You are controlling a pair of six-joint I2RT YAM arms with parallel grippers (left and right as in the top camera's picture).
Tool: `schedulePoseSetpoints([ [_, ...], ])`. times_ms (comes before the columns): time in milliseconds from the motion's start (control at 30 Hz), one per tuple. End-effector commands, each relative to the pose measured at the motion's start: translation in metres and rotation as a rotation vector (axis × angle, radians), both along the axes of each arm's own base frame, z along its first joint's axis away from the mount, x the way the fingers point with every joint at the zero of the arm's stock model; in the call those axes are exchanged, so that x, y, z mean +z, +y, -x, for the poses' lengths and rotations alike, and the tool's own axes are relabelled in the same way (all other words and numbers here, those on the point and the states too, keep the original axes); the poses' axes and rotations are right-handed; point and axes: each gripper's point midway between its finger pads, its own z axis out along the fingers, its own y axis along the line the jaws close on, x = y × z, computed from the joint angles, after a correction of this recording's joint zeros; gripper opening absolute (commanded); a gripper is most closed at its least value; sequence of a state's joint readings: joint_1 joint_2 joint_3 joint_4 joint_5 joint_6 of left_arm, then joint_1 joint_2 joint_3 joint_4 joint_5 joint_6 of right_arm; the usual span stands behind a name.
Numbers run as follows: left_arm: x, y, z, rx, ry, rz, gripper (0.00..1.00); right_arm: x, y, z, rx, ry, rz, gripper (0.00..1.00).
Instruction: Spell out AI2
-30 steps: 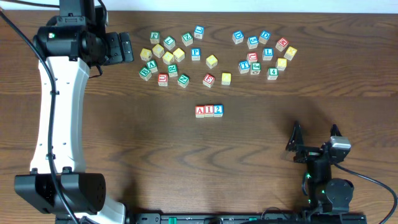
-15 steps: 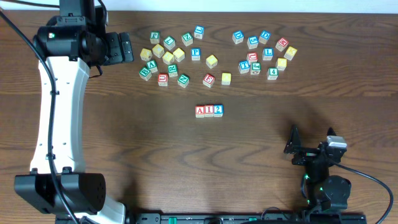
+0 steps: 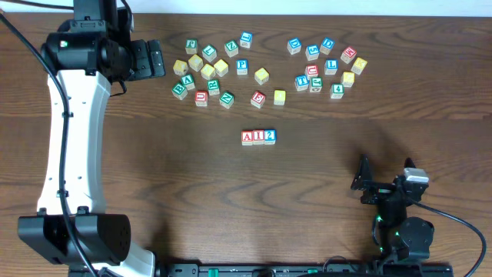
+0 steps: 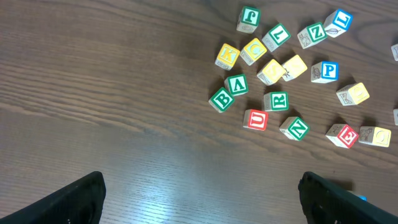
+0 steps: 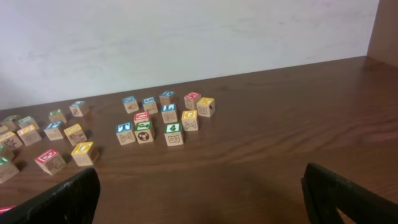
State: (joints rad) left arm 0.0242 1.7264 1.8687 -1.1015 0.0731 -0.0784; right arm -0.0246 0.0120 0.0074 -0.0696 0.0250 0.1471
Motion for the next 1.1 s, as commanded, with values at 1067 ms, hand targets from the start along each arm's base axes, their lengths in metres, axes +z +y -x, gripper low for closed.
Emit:
schedulePoseSetpoints([
  [1067, 0.026, 0.001, 0.015, 0.010, -0.052, 0.001, 0.98, 0.000, -0.002, 0.000, -0.006, -0.001, 0.014, 0.99],
])
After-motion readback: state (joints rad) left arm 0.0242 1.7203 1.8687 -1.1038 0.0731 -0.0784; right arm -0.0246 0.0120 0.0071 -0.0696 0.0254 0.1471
